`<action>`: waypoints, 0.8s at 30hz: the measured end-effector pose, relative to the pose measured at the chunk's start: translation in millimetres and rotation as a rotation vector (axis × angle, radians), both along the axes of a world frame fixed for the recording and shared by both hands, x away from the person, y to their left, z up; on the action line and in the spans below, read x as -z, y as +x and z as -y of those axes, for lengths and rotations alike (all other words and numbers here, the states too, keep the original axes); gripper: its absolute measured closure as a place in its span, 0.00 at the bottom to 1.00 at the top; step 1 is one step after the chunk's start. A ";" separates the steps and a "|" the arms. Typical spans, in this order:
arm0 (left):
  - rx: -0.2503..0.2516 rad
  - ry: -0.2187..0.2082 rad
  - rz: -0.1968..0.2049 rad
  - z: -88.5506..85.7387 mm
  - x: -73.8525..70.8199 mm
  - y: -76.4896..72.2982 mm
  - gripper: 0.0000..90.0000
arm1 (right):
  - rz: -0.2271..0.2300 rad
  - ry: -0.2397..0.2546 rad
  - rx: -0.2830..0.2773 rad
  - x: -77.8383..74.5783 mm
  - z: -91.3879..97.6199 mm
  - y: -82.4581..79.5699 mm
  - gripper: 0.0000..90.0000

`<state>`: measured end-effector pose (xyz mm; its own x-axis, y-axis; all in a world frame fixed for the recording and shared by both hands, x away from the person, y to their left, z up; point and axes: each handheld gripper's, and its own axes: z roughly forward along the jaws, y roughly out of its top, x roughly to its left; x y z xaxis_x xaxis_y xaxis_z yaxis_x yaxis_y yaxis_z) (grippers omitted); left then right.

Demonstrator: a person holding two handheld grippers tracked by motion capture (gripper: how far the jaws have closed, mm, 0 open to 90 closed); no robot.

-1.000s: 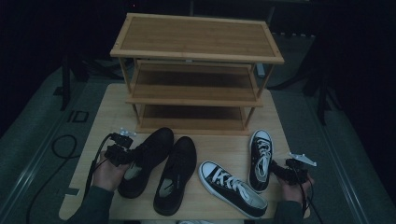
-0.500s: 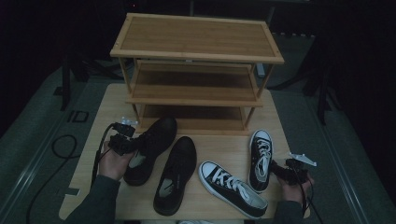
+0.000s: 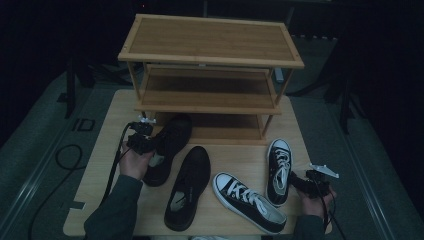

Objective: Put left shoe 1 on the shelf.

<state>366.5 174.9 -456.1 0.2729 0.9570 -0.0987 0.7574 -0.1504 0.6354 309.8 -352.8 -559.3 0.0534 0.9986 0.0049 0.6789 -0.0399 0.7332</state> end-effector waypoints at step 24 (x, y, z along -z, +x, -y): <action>-0.121 -0.039 0.011 20.7 19.8 40.7 0.98 | 0.000 0.001 0.000 0.0 0.0 0.3 0.22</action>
<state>407.1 154.2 -475.9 0.1567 0.9784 -0.1346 0.7617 -0.0330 0.6471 310.0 -352.8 -559.3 0.0537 0.9985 0.0054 0.6789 -0.0405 0.7332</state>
